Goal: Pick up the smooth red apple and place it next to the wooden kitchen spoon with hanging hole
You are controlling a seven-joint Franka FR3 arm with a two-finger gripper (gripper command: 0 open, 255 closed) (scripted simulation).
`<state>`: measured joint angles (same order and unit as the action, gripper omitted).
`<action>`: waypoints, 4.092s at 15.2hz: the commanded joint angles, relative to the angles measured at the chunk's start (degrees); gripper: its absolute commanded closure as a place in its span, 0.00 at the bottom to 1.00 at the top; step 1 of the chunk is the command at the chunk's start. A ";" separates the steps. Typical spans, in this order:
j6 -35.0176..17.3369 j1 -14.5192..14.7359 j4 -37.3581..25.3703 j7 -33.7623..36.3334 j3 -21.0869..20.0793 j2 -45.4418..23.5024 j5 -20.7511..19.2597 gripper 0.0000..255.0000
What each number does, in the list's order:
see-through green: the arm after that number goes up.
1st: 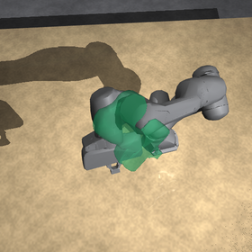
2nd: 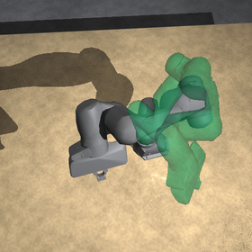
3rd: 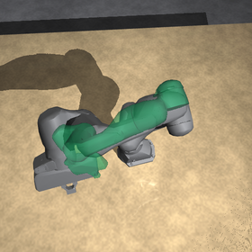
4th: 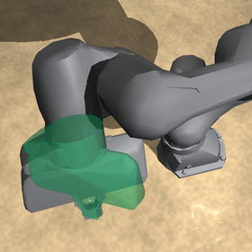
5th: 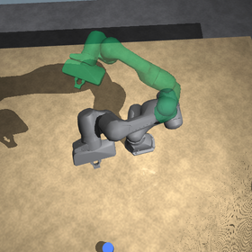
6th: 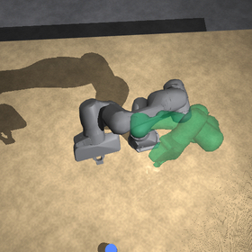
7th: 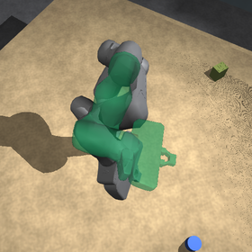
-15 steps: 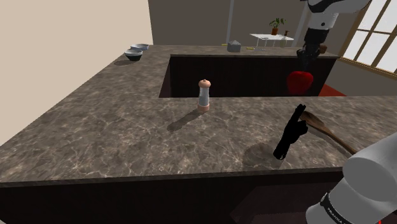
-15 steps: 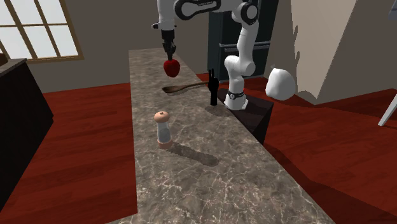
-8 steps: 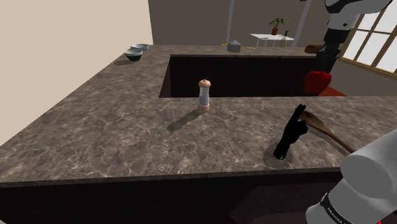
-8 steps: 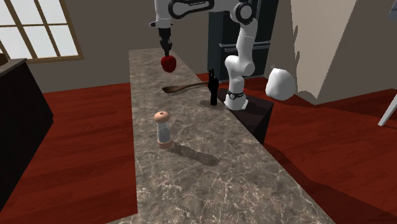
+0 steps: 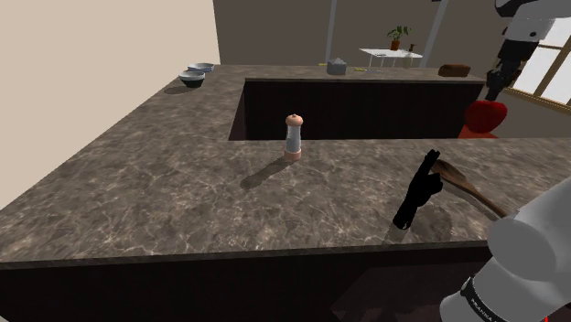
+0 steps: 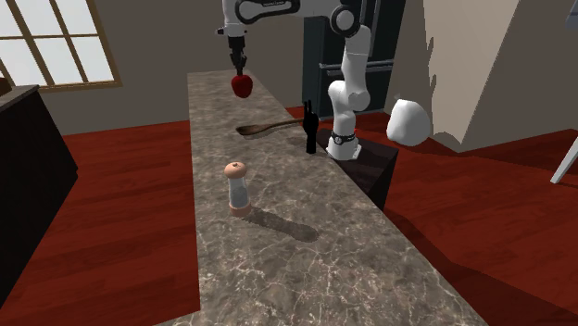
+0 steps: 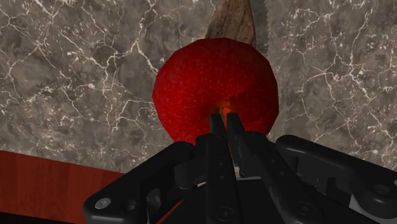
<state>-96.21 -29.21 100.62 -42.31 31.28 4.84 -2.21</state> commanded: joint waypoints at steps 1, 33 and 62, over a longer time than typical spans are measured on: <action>-0.32 -1.36 -2.05 -3.71 1.99 -2.69 1.29 1.00; -10.73 -12.91 -7.04 -23.33 7.75 -22.63 14.01 1.00; -12.67 -12.92 -5.44 -23.62 7.58 -23.09 14.40 0.00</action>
<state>-110.35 -42.37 96.34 -66.48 38.82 -18.59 12.52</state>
